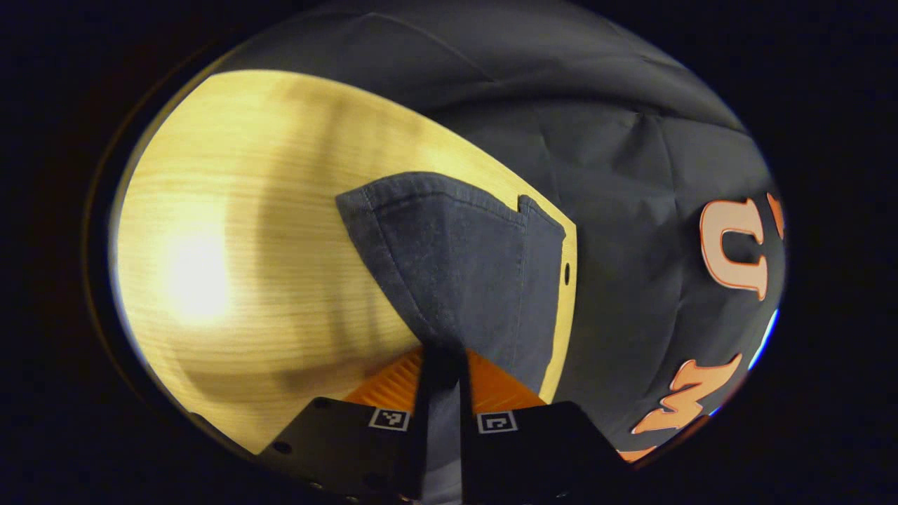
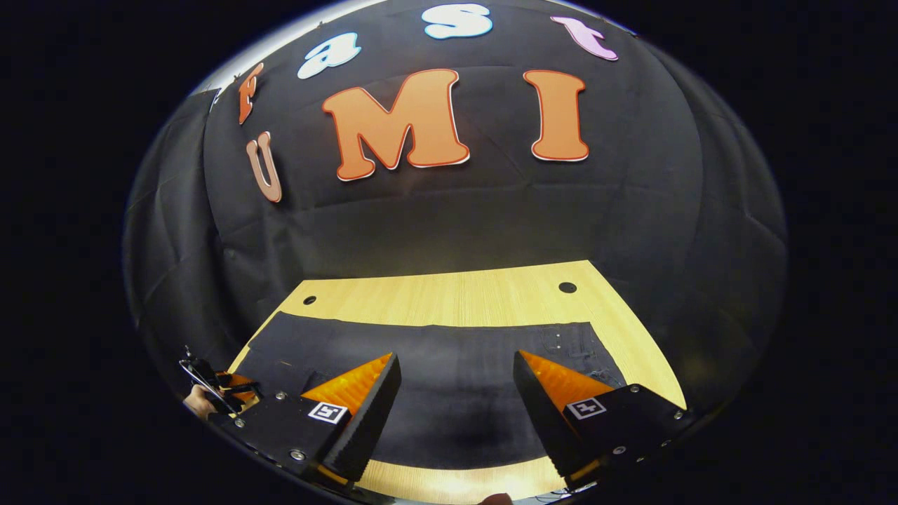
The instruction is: Grasp the waist and the cuffs of the jeans and fold them to make the two legs overlap; first hold the waist and fold one-third of the jeans toward the cuffs, then hold the cuffs and fold the remaining one-third in the same direction to finish folding.
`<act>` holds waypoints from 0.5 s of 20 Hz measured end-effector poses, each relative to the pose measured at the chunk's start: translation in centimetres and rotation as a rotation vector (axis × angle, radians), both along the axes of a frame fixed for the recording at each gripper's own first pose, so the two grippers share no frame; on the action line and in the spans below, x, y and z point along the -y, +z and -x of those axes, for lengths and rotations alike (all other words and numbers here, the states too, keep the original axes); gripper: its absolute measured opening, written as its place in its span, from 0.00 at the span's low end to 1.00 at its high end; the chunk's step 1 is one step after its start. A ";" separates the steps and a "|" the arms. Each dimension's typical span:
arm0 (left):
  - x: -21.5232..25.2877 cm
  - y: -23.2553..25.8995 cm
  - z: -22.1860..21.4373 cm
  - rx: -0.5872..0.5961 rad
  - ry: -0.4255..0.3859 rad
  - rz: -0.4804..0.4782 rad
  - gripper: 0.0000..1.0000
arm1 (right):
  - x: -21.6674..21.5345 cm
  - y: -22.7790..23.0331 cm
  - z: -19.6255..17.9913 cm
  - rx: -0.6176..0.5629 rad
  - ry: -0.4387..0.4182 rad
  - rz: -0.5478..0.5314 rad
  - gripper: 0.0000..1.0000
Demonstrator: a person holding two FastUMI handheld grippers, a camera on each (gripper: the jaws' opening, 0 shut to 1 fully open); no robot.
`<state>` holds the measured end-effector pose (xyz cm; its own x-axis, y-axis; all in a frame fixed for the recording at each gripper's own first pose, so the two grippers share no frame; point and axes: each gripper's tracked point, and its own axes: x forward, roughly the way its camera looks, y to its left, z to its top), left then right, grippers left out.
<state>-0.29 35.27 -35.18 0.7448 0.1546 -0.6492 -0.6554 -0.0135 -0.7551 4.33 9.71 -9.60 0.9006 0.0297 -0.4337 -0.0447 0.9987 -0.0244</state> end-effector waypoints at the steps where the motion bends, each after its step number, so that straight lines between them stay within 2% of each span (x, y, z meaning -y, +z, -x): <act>1: 0.7 0.0 -0.1 0.019 -0.040 0.032 0.21 | 0.2 0.0 0.2 -0.001 -0.006 -0.011 0.98; 2: 1.0 -0.6 0.5 -0.004 -0.043 0.059 0.21 | 0.5 -0.2 0.5 -0.007 -0.012 -0.027 0.97; 3: 0.1 0.4 1.0 -0.008 -0.026 0.045 0.11 | 0.8 -0.3 0.6 -0.014 -0.021 -0.048 0.97; 4: 1.0 -0.2 0.5 -0.023 -0.050 0.027 0.02 | 1.2 -0.4 0.9 -0.018 -0.031 -0.078 0.97; 7: 0.7 1.5 0.6 -0.025 -0.085 -0.046 0.02 | 2.4 -0.5 1.5 -0.038 -0.079 -0.221 0.98; 10: 0.8 2.4 1.6 -0.023 -0.098 -0.062 0.02 | 5.7 -1.3 2.6 -0.064 -0.177 -0.403 0.98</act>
<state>-1.90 34.46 -32.77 0.7432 0.1215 -0.6579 -0.6686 0.0977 -0.7372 1.72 4.00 -10.95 0.8787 0.0553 -0.4741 0.1396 0.9201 0.3659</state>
